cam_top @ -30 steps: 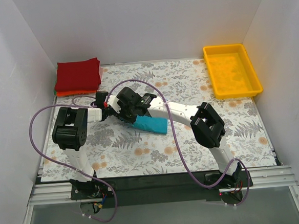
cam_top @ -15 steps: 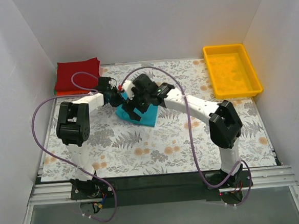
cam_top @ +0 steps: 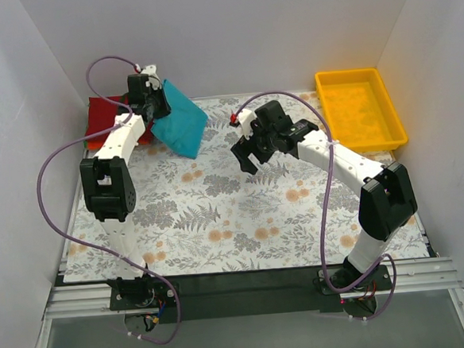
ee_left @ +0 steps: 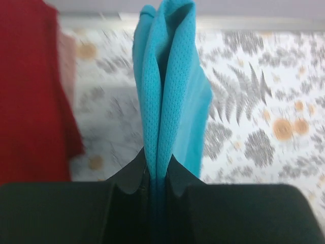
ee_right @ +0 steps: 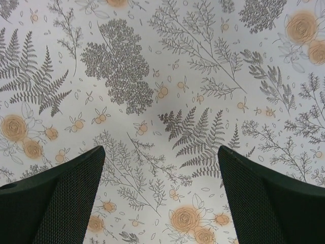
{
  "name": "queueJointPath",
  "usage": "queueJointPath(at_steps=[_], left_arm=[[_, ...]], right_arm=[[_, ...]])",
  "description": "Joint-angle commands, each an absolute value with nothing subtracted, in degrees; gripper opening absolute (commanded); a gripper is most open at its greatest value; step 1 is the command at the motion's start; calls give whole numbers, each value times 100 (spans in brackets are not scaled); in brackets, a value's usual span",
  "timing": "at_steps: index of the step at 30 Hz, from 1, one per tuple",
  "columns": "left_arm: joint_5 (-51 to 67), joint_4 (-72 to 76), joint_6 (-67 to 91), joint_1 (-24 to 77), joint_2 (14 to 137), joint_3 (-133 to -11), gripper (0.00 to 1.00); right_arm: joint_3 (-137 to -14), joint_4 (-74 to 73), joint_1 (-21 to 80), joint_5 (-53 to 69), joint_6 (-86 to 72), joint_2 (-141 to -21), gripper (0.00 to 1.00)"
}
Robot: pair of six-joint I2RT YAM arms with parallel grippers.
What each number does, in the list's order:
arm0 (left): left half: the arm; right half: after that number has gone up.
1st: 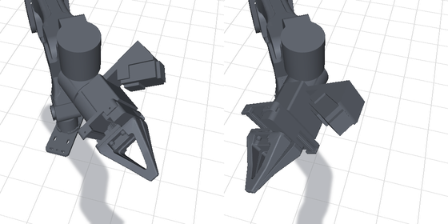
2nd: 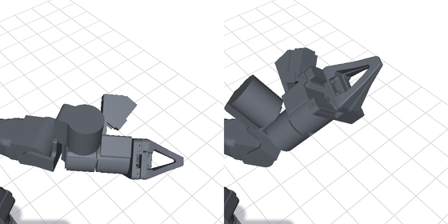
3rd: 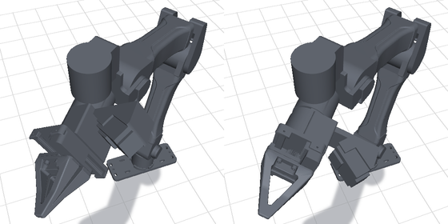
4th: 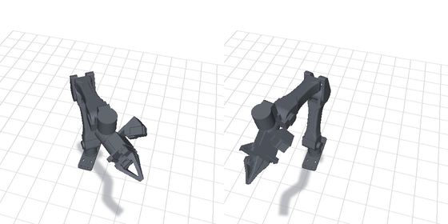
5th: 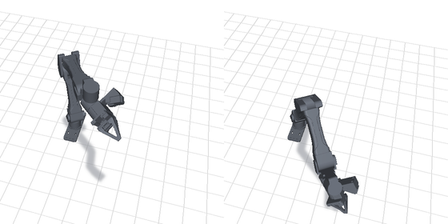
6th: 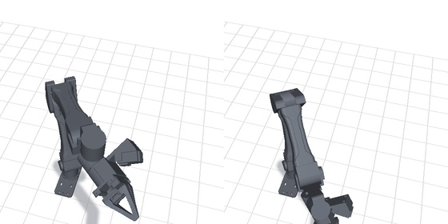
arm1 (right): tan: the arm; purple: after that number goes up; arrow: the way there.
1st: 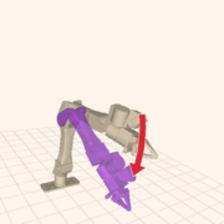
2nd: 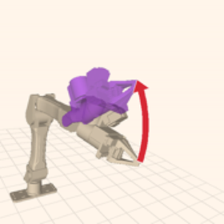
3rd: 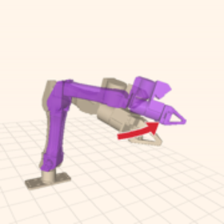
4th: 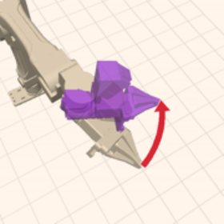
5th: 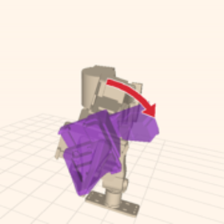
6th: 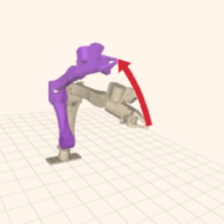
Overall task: Fold and stack the t-shirts
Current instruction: Neatly place the folded tshirt to the corner
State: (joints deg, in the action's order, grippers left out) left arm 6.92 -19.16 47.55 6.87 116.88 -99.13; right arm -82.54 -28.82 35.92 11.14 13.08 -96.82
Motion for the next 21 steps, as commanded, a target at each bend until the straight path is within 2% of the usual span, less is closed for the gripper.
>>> queueJointPath(at_steps=[1, 5, 21], left_arm=[[651, -2082, 4088, 413, 11935, -10756, 0], [598, -2294, 3771, 299, 12208, -11600, 0], [676, -2584, 2928, 264, 11822, -12384, 0]], right_arm=[[-8121, -2883, 3525, 1266, 1433, -9457, 98], [-8086, -2883, 3498, 1380, 1406, -9510, 98], [-8165, -2979, 3489, 1494, 1380, -9571, 98]])
